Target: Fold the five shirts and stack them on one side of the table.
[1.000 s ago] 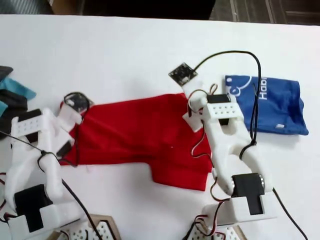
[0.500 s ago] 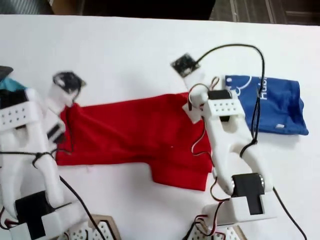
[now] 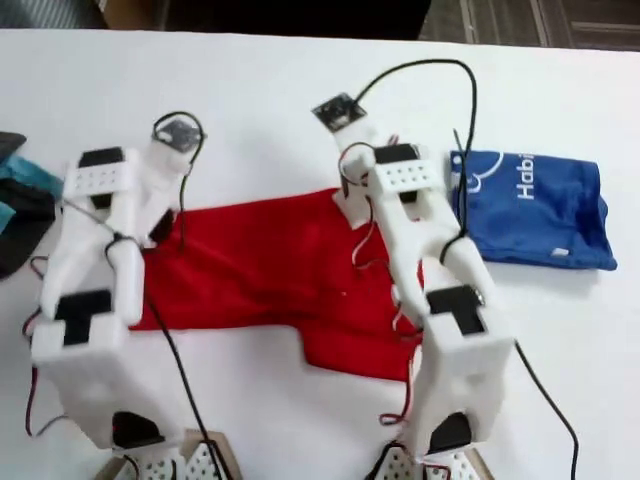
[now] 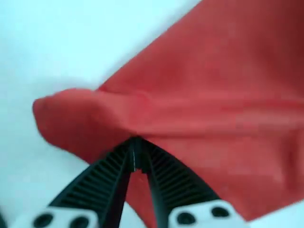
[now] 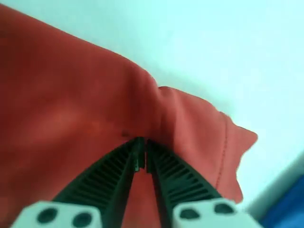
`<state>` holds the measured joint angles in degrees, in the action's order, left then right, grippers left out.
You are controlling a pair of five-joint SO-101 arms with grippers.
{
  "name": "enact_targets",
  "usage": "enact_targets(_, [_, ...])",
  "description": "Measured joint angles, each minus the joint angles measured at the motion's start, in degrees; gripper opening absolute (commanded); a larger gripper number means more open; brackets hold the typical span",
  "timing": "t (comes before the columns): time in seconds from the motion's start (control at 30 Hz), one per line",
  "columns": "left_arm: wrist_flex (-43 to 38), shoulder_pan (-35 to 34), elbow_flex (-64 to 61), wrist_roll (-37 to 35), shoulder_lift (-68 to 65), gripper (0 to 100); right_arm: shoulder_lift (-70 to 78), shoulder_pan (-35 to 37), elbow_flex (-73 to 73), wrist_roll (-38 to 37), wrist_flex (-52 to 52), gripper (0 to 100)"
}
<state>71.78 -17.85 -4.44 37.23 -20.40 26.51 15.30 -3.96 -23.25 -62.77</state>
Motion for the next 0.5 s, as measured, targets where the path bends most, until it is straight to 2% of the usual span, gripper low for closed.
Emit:
enact_targets(0.17, [2.4,-1.7,9.1,-0.4,-9.5,3,7.4,-3.0,-5.4,0.0,-0.3,2.0])
enact_targets(0.5, [18.4,-2.3,34.3,-0.7,-25.9,3,18.4,-6.0,-22.9,0.0,-7.9,2.0])
